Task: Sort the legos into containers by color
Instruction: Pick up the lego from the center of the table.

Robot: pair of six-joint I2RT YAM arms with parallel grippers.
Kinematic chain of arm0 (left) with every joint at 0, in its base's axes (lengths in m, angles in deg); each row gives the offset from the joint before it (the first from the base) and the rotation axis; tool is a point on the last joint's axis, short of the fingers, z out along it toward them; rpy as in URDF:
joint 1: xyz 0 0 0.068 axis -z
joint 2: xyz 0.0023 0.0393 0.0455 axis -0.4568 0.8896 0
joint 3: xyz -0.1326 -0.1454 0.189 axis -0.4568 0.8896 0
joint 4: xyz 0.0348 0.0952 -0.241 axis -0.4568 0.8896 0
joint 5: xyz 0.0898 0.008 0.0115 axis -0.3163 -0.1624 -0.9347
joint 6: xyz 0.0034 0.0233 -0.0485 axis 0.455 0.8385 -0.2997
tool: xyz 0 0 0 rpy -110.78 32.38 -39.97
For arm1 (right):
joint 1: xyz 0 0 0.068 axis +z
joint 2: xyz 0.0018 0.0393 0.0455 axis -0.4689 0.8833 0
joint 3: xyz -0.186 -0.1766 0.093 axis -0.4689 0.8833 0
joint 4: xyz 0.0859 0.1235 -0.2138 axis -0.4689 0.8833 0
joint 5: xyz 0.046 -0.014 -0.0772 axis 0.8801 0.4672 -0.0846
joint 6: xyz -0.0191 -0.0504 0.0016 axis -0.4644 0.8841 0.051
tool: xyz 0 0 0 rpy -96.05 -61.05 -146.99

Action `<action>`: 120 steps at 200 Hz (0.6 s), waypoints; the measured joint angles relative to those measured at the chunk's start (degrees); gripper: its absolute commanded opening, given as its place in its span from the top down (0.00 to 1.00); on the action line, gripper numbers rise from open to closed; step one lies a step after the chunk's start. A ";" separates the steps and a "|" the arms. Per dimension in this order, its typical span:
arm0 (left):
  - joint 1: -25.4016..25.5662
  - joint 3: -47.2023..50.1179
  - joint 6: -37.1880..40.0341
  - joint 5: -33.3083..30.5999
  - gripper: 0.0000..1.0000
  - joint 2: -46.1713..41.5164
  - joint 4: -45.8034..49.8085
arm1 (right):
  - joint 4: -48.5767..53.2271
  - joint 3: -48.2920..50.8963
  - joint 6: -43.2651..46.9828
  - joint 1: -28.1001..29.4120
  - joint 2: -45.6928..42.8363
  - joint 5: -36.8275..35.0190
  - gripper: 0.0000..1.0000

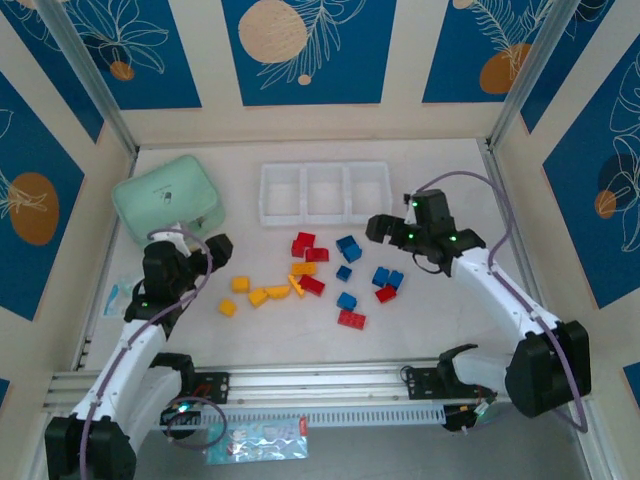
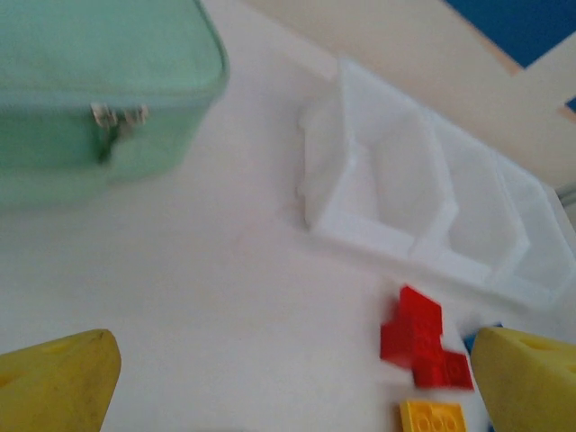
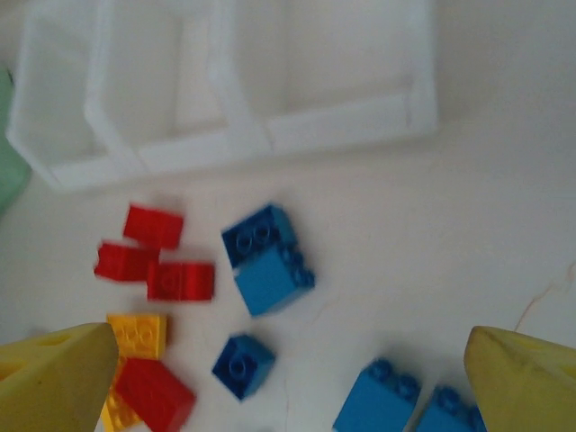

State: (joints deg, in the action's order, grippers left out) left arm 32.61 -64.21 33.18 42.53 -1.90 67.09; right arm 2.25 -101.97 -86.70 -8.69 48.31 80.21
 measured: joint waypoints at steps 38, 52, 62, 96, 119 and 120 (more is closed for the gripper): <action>6.40 -0.20 -3.69 1.99 0.00 0.81 4.85 | 7.67 -4.42 2.03 5.05 7.43 -0.74 0.01; 9.33 -1.38 -4.48 1.86 0.00 2.49 6.38 | 9.22 -5.16 2.99 6.21 9.57 -0.90 0.01; 11.17 -2.38 -4.55 1.70 0.00 3.91 6.80 | 9.86 -5.66 3.63 6.80 10.88 -0.83 0.01; 17.33 -6.16 -4.74 -0.26 0.00 9.07 7.10 | 11.08 -9.42 6.62 7.80 16.90 -0.66 0.04; 20.41 -8.39 -4.70 -1.07 0.00 12.94 6.58 | 11.13 -12.02 8.76 8.46 20.79 -0.74 0.09; 20.59 -8.48 -4.72 -1.09 0.00 13.16 6.47 | 11.10 -12.35 8.74 8.55 21.29 -0.85 0.10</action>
State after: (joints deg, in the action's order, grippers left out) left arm 53.20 -72.69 28.46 41.44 11.26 73.56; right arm 13.36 -114.32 -77.96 -0.15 69.60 79.36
